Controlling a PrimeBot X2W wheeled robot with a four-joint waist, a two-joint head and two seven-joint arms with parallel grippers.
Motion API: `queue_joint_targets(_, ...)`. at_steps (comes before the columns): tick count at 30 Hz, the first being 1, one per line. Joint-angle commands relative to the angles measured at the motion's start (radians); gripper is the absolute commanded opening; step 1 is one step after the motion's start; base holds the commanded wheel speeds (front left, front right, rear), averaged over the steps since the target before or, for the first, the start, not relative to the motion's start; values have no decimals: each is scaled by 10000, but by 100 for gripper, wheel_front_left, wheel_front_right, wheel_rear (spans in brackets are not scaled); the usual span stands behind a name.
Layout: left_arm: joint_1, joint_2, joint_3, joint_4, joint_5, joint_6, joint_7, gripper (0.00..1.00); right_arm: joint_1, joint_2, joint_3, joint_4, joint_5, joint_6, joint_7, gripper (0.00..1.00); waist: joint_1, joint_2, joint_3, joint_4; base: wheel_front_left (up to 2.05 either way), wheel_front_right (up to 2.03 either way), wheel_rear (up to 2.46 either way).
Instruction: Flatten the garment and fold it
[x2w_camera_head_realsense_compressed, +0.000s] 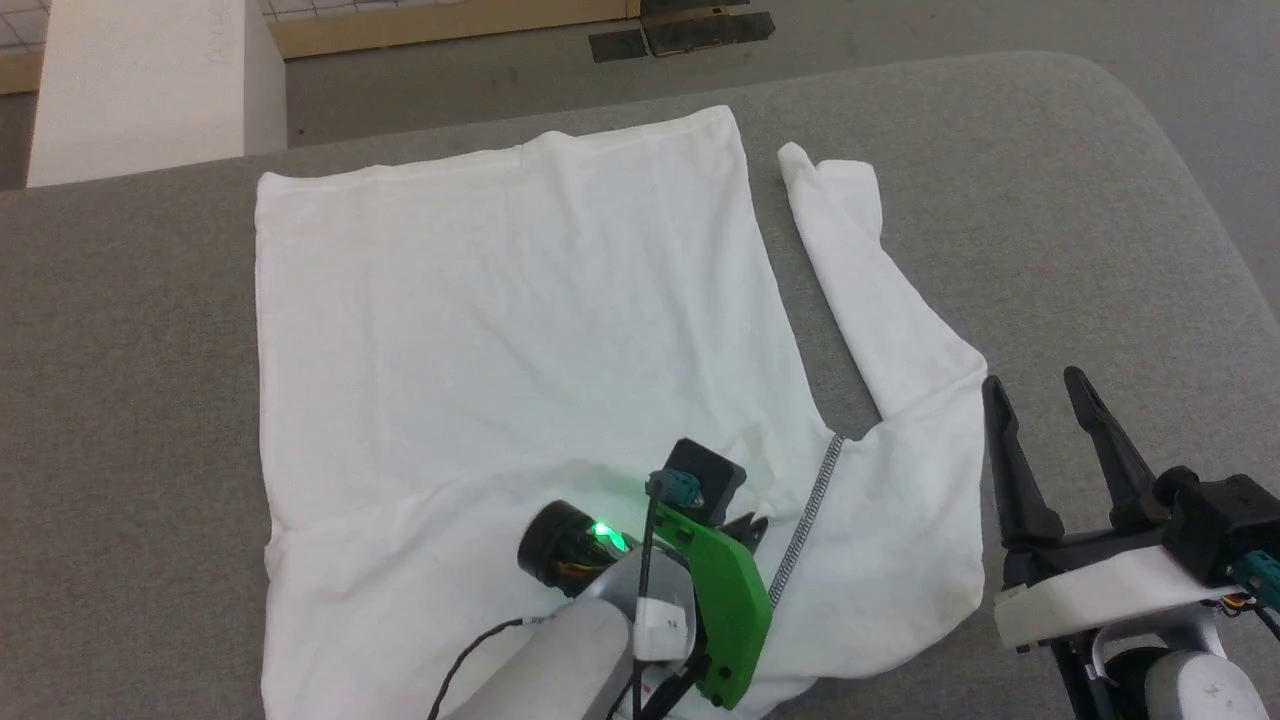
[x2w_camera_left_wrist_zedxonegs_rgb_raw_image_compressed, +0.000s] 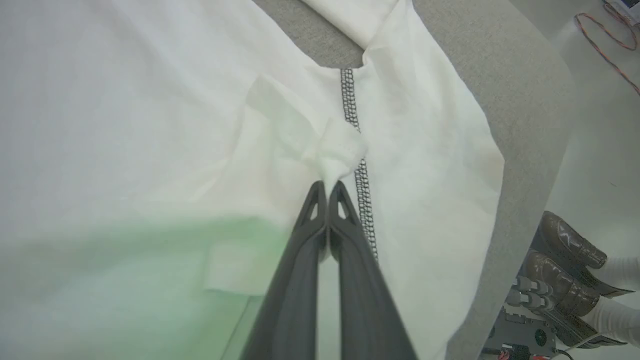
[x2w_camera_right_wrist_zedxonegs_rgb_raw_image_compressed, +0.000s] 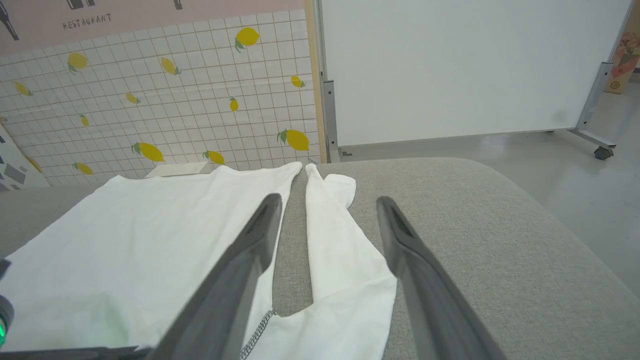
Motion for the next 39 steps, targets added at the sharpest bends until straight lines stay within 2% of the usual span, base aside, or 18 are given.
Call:
queue_joint_targets(1, -241, -60, -128, 308, -153, -126, -89, 0, -184, 38, 28, 45, 61, -15, -86, 100, 1, -1, 201, -171, 0, 0, 0)
queue_joint_targets(6, -410, -113, -615, 1295, -563, -497, -75, 0, -248, 40, 49, 165, 72, -15, -109, 100, 1, -1, 288, -126, 0, 0, 0)
queue_joint_targets(7, -426, -117, -697, 1383, -664, -588, -64, 4, -250, 35, 48, 183, 69, -15, -108, 100, 1, -1, 292, -93, 0, 0, 0)
queue_joint_targets(8, -436, -121, -727, 1457, -795, -626, -96, 38, -248, 37, 41, 183, 53, -15, -96, 100, 1, -1, 289, -47, 0, 0, 0)
queue_joint_targets(9, -448, -124, -723, 1472, -893, -634, -168, 49, -243, 38, 29, 177, 40, -15, -79, 100, 1, -1, 280, 4, 0, 0, 0)
queue_joint_targets(10, -471, -126, -695, 1420, -1003, -651, -343, 100, -253, 27, 8, 194, 34, -15, -61, 100, 1, -1, 268, 62, 0, 0, 0)
queue_joint_targets(13, -443, -129, -377, 1010, -1372, -587, -1051, 100, -348, -94, -20, 260, 12, -15, 35, 100, 1, -1, 234, 223, 0, 0, 0)
queue_joint_targets(16, -352, -36, 234, 378, -1488, -340, -2111, 100, -612, -298, -90, 347, -58, -15, 253, 100, 1, -1, 239, 415, 0, 0, 0)
queue_joint_targets(24, 419, 1531, 2529, -961, -775, 1362, -5137, 100, -2522, -1065, -399, 1437, -110, -15, 1321, 100, 1, -1, 749, 1081, 0, 0, 0)
queue_joint_targets(29, 716, 2230, 3713, -1310, -358, 2009, -6168, 100, -4284, -1614, -328, 2728, 191, -15, 2466, 100, 1, -1, 1447, 1615, 0, 0, 0)
queue_joint_targets(34, 706, 2308, 4723, -1840, 199, 2235, -6333, 100, -6346, -2112, 100, 4218, 781, -15, 3552, 100, 1, -1, 2388, 2088, 0, 0, 0)
queue_joint_targets(39, 716, 1855, 5415, -2324, 689, 1942, -6339, 100, -7986, -2604, 575, 5538, 1025, -15, 4229, 100, 1, -1, 3158, 2482, 0, 0, 0)
